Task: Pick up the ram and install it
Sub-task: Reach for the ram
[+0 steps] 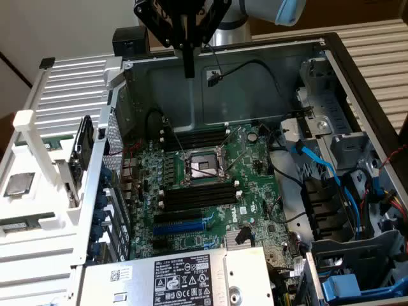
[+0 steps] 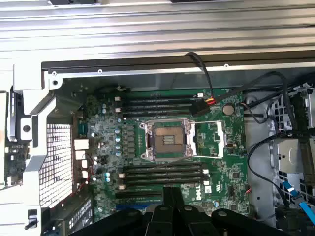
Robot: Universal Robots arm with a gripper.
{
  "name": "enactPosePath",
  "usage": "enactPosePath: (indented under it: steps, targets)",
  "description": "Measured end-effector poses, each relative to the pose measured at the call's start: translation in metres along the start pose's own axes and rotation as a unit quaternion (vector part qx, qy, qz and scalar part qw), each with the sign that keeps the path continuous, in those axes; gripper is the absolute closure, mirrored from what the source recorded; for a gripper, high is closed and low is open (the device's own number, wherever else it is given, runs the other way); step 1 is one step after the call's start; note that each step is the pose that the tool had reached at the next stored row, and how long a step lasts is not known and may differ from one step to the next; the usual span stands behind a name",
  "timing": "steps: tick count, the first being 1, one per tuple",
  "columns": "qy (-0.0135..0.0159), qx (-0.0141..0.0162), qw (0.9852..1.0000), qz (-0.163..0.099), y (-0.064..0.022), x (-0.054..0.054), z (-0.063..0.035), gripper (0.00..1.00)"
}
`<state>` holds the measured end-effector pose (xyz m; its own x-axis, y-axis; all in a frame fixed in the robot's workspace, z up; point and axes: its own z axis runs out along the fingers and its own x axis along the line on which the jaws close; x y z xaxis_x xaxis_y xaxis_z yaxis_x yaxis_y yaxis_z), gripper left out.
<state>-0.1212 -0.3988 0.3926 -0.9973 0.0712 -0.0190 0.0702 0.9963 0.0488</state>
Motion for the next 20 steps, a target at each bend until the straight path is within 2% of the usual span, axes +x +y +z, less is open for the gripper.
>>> enactPosePath:
  steps: [9, 15, 17, 20]
  targets:
    - [0.0, 0.0002, 1.0, 0.0, 0.0, 0.0, 0.0, 0.9]
    - [-0.0003, 0.0037, 1.0, 0.0, 0.0002, 0.004, -0.0001, 0.9]
    - [-0.0007, 0.0068, 1.0, 0.0, 0.0, 0.008, -0.0002, 0.9]
    - [-0.0016, 0.0168, 0.9999, 0.0, -0.0001, 0.013, -0.0003, 0.9]
